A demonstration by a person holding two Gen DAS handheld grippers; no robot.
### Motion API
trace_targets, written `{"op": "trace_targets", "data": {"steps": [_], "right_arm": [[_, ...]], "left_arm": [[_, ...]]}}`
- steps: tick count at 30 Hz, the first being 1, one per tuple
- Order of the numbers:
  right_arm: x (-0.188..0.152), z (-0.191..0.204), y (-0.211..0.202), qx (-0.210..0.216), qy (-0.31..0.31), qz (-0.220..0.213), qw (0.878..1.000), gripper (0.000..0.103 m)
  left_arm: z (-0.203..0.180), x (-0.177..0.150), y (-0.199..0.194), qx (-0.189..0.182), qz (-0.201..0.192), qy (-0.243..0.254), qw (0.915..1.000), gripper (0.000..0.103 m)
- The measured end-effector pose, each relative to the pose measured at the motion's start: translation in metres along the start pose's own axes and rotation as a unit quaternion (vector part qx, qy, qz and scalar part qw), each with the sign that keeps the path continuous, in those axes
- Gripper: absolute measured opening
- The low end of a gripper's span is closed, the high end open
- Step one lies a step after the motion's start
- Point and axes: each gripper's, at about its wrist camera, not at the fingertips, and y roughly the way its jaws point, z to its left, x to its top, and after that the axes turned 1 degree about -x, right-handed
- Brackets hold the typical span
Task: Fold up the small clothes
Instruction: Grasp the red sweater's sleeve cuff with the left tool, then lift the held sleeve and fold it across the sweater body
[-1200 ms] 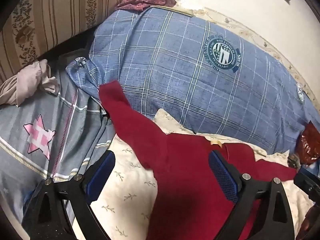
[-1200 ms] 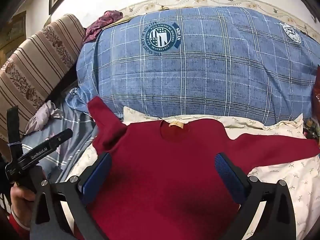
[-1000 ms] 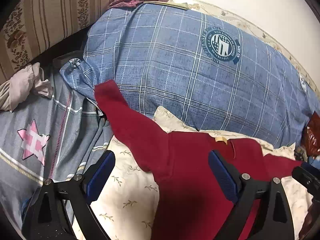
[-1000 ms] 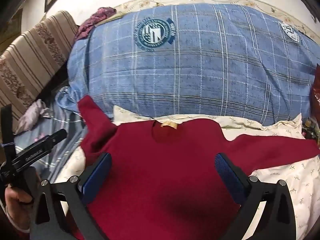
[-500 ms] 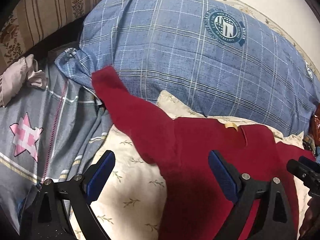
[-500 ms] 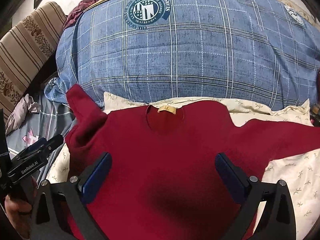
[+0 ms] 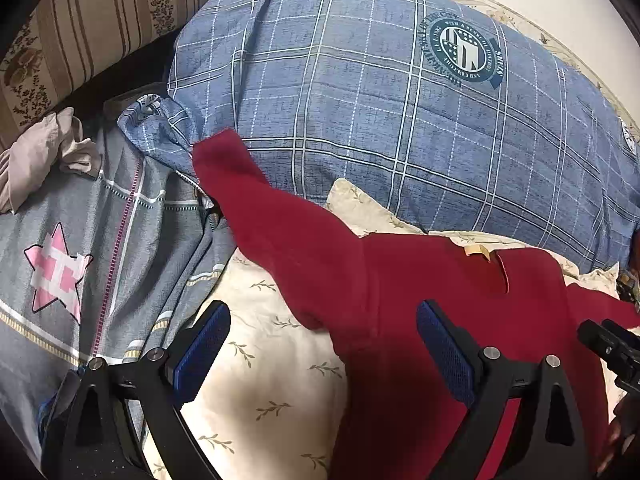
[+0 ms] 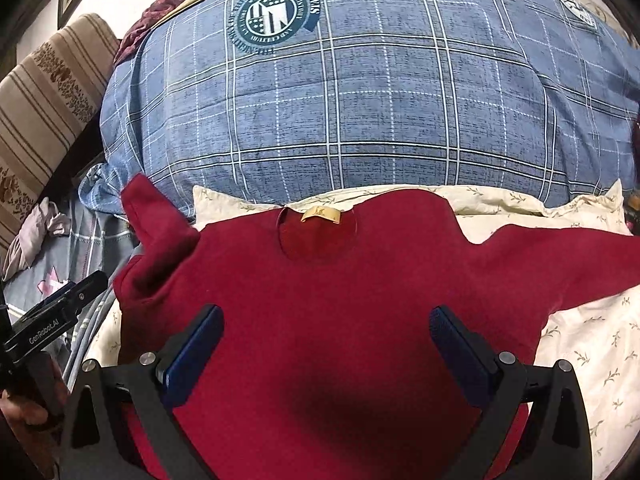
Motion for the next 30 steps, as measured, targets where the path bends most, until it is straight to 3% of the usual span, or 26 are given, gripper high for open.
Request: {"op": "trace_targets", "data": {"steps": [9, 15, 19, 23, 30], "right_arm": [[-0.005, 0.005, 0.007, -0.011, -0.025, 0.005, 1.000, 0.102], [0.002, 0.016, 0.010, 0.005, -0.043, -0.001, 0.999, 0.101], [0.007, 0.025, 0.009, 0.010, -0.060, -0.015, 0.998, 0.101], [0.004, 0.024, 0.014, 0.018, -0.052, -0.011, 0.998, 0.101], [-0.001, 0.014, 0.032, 0.033, -0.039, 0.012, 0.999, 0.102]], "left_arm": [[0.027, 0.009, 0.003, 0.027, 0.019, -0.021, 0.9992, 0.094], [0.075, 0.031, 0.016, 0.038, 0.033, -0.122, 0.9912, 0.094], [0.093, 0.050, 0.040, 0.060, 0.053, -0.138, 0.9872, 0.090], [0.112, 0.076, 0.074, 0.037, 0.060, -0.175, 0.9820, 0.090], [0.137, 0.117, 0.142, 0.055, 0.027, -0.169, 0.9838, 0.090]]}}
